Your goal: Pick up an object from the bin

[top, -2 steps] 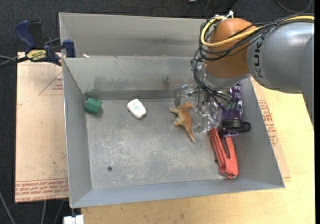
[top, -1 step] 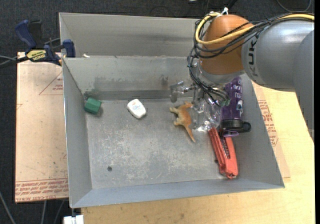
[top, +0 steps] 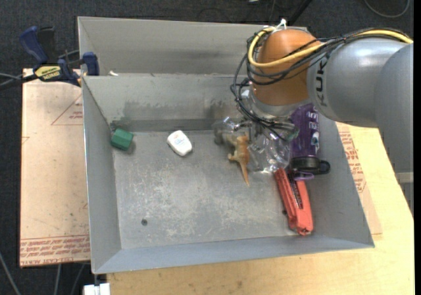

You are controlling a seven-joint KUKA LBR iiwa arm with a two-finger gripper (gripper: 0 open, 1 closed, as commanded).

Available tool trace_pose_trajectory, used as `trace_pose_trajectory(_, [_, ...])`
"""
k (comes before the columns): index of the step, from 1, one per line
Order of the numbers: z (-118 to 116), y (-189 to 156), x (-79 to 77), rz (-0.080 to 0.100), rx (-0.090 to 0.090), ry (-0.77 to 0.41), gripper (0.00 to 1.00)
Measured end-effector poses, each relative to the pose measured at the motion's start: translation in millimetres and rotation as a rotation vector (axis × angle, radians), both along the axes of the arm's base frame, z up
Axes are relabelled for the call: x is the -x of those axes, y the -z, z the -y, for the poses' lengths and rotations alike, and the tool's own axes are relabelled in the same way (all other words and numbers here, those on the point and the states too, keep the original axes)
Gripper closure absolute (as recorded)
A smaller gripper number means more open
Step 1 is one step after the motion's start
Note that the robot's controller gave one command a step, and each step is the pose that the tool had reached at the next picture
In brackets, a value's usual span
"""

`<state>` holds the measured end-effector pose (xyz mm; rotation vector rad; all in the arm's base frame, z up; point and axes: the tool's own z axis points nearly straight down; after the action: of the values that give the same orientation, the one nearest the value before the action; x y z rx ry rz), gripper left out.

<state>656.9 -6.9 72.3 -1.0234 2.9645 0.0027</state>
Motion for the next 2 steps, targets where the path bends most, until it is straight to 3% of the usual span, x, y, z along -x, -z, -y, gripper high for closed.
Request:
trace_pose_trajectory(1, [5.6,0.3,-1.3,0.004,-0.003,-0.055,1.00])
trace_pose_trajectory(2, [5.6,0.3,-1.4,0.005,-0.004,-0.054,1.00])
